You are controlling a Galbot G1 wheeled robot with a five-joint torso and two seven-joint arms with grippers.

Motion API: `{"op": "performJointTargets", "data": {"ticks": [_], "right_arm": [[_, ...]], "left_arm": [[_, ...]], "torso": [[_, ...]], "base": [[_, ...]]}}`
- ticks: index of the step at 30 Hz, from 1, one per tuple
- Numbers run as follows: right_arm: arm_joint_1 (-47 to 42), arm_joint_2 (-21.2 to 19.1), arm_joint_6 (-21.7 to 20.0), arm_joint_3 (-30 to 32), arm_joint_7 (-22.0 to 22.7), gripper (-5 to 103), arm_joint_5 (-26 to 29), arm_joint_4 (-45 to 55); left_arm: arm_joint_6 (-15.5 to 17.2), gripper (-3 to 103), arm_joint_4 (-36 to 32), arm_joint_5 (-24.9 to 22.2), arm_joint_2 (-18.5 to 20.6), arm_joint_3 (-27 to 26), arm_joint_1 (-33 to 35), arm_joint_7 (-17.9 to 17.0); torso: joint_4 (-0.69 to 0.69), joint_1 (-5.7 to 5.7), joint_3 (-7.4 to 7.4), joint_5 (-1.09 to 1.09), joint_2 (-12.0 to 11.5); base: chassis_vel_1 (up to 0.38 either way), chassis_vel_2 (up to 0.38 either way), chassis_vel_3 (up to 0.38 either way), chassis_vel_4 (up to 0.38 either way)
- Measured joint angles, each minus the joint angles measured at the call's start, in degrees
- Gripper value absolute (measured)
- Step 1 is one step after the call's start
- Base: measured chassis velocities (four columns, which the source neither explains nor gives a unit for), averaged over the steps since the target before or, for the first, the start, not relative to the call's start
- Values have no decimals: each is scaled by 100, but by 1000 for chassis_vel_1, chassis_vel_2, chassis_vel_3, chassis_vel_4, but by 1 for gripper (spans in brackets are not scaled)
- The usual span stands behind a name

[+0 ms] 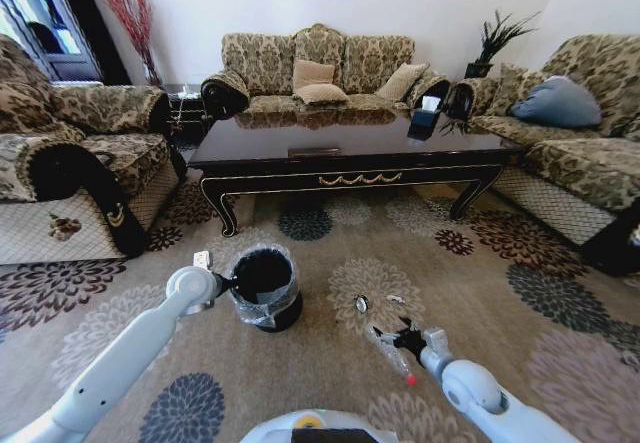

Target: Move to the front of the table and pick up the trash from the floor, then place it into the trash bin.

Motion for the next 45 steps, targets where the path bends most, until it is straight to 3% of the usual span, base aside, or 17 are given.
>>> {"op": "performJointTargets", "data": {"ticks": [5,7,24,30,32,39,41,45], "right_arm": [[354,-50,-187,-421,-129,100,9,-392],[558,-40,-194,-743,-215,100,-233,-723],[1687,289,56,-2002,-419,103,-942,-2159],[1625,303,53,-2016,-398,77,-959,-2063],[1609,301,52,-2000,-393,77,-961,-2050],[1483,256,54,-1826,-373,43,-990,-1998],[1457,256,54,-1800,-370,43,-990,-1983],[1298,255,55,-1646,-349,34,-1005,-1899]], "left_arm": [[0,0,-71,16,-69,-4,41,-40],[0,0,-151,-24,-62,-6,37,-66],[-3,0,-310,-152,-9,-18,54,-270],[-3,0,-337,-170,43,-47,80,-277],[-2,0,-337,-170,31,-47,84,-278],[-3,0,-348,-152,-80,22,99,-284],[-3,0,-348,-150,-82,25,102,-284],[-3,0,-353,-146,-88,32,121,-287]], "torso": [[0,0,0,-1,0],[-2,0,0,0,0],[0,0,0,0,0],[0,0,0,0,0],[-1,0,0,-1,0],[-2,0,0,-1,0],[-1,0,0,-1,0],[-1,0,0,-1,0]], "base": [[0,0,0,0],[0,0,0,0],[0,0,0,0],[0,0,0,0],[0,0,0,0],[0,0,0,0],[0,0,0,0],[0,0,0,0]]}}
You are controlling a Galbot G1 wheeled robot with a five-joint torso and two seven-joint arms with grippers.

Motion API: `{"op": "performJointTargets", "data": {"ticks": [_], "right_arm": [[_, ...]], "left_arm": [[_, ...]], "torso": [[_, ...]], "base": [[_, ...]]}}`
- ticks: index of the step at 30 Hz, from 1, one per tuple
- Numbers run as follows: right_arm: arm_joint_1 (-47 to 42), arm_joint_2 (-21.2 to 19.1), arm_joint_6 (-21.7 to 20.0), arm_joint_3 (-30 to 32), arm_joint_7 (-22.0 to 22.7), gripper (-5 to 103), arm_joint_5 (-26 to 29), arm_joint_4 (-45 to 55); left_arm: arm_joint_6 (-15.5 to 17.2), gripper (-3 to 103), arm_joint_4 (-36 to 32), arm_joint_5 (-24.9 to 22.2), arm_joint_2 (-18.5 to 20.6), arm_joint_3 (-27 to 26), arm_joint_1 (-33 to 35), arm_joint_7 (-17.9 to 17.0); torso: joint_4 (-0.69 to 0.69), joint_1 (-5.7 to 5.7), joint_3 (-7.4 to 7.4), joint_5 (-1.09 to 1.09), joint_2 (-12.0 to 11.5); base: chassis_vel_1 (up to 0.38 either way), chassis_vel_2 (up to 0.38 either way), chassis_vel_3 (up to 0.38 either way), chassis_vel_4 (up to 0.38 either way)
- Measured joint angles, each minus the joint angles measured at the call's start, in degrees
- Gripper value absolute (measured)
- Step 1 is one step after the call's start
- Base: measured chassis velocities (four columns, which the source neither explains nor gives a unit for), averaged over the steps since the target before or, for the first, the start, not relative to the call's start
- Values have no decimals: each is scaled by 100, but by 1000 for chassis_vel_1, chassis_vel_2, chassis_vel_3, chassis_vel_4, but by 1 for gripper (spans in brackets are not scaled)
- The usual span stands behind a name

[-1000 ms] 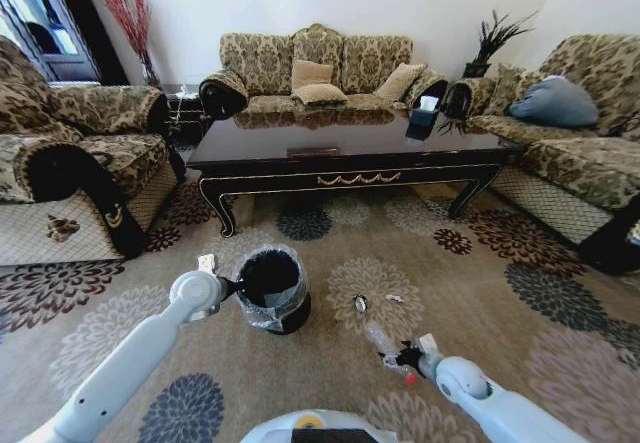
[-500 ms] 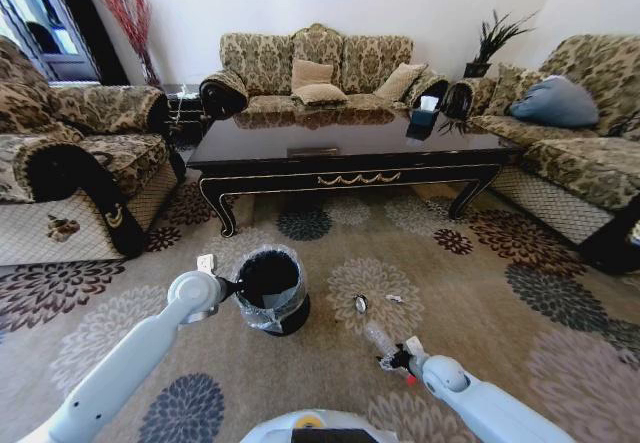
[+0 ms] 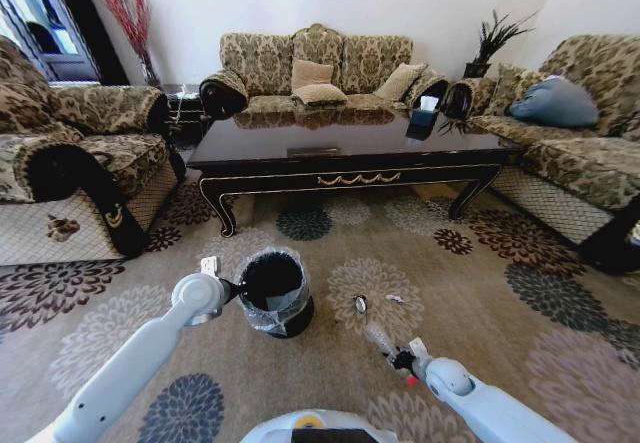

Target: Move to the front of the table and pick up the trash from the floor, then place it into the trash bin.

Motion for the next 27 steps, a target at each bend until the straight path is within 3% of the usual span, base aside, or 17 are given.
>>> {"op": "performJointTargets", "data": {"ticks": [4,11,16,20,27], "right_arm": [[-199,57,8,335,51,25,-36,150],[-520,139,-60,1059,222,25,167,832],[-898,-37,28,1735,235,25,187,1649],[-1157,-216,-26,2340,441,25,531,2653],[-1209,-388,-28,2686,672,25,936,3769]], "left_arm": [[0,0,-10,11,-33,23,18,0],[0,0,-10,78,-140,139,25,-1],[0,0,-61,124,-206,303,18,-1],[0,0,-110,198,-285,514,33,-10],[0,0,-148,262,-366,853,-94,-89]], "torso": [[-1,0,0,0,0],[1,0,0,0,0],[-1,0,0,-1,0],[0,0,0,0,0],[0,0,0,0,0]], "base": [[0,0,0,0],[0,0,0,0],[0,0,0,0],[0,0,0,0],[0,0,0,0]]}}
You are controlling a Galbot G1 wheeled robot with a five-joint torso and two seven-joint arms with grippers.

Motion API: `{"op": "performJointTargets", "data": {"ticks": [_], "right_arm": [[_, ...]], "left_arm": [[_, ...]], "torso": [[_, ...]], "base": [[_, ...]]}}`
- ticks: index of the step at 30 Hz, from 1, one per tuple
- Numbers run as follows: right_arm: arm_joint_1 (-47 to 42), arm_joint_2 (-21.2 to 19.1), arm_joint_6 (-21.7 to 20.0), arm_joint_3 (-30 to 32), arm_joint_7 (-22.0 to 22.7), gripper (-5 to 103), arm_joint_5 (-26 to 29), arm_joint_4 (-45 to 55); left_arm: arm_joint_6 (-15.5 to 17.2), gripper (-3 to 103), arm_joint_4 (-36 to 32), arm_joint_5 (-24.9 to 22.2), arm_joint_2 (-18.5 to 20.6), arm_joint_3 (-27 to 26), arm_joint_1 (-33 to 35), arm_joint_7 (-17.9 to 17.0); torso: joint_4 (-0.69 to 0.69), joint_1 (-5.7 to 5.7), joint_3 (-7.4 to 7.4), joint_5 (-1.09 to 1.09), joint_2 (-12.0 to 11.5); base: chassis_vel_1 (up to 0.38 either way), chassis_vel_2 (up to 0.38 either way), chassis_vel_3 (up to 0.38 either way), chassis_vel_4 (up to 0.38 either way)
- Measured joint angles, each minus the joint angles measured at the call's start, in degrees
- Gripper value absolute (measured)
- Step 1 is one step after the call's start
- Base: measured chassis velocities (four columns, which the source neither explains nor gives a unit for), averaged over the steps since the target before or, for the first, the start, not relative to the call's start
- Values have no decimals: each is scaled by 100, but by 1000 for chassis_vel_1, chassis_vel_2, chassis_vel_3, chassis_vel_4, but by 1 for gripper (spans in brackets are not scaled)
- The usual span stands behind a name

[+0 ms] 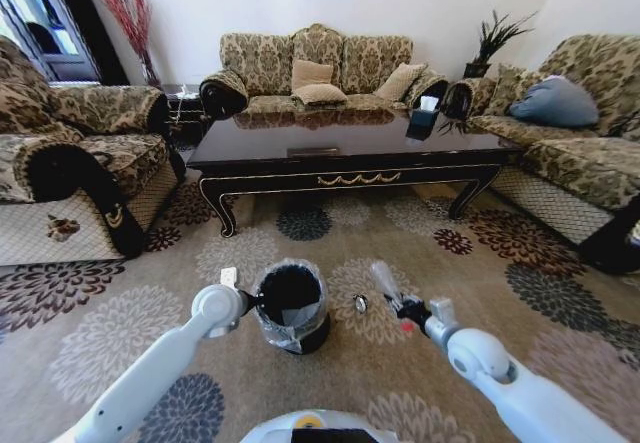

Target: Move to the front of the table and pick up the trash from the floor, then place it into the trash bin.

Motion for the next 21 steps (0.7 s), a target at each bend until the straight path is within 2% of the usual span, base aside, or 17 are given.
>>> {"op": "performJointTargets", "data": {"ticks": [4,8,15,21], "right_arm": [[-18,-80,100,96,73,25,208,603],[17,-59,106,80,106,25,282,791],[114,-16,295,-6,74,25,412,912],[218,16,517,-206,-95,25,432,905]], "left_arm": [[0,0,-15,113,-24,435,-168,-18],[0,0,-12,163,-162,774,-350,-36],[1,0,131,187,-443,1474,-780,-157],[1,0,343,207,-771,1755,-1003,-278]], "torso": [[1,0,0,1,0],[-1,0,0,0,0],[-1,0,0,1,0],[-1,0,0,0,0]], "base": [[0,0,0,0],[0,0,0,0],[0,0,0,0],[0,0,0,0]]}}
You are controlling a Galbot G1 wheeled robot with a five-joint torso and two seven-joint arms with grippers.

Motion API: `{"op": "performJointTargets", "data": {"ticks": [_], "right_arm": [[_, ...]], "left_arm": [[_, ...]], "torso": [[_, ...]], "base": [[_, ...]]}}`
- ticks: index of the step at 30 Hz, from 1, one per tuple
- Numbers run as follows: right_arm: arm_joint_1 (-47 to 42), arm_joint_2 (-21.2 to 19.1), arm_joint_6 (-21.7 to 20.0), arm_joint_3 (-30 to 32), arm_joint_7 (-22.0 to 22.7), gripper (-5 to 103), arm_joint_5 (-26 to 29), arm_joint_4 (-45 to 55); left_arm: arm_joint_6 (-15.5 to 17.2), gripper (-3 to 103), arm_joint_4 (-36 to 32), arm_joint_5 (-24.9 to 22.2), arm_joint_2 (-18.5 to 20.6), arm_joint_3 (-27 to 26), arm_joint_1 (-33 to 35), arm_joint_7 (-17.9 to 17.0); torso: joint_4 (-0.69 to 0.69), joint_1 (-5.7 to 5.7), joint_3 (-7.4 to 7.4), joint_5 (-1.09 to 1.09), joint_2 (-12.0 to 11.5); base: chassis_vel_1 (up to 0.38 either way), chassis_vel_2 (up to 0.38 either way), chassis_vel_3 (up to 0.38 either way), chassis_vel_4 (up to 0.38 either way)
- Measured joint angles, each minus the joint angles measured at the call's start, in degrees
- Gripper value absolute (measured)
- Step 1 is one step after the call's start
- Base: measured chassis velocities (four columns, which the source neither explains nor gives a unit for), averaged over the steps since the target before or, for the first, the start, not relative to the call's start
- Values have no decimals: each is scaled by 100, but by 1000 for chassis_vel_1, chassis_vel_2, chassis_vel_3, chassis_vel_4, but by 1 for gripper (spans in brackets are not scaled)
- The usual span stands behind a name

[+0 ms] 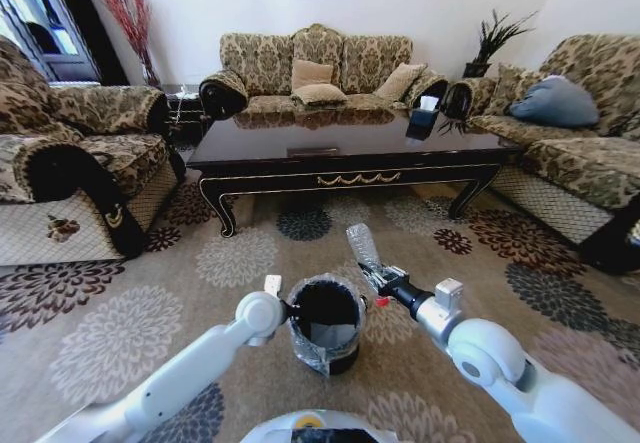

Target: Move to the front of the table and pick up the trash from the floor, then place it into the trash bin.

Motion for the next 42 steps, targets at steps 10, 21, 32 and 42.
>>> {"op": "performJointTargets", "data": {"ticks": [10,21,32,42], "right_arm": [[48,105,87,-323,-111,25,-54,-38],[-43,278,43,-500,-100,42,-176,-121],[-185,385,35,-489,-93,91,-325,-140],[-202,404,26,-304,-67,100,-297,-171]], "left_arm": [[0,0,56,-39,-262,222,-225,-59],[0,0,-46,-134,-144,232,-297,-90],[0,0,-232,-137,3,-67,-63,-93],[0,0,-265,-125,291,-376,136,-22]], "torso": [[0,0,0,0,0],[0,0,0,0,0],[0,0,0,0,0],[-1,0,0,-1,0]], "base": [[0,0,0,0],[0,0,0,0],[0,0,0,0],[0,0,0,0]]}}
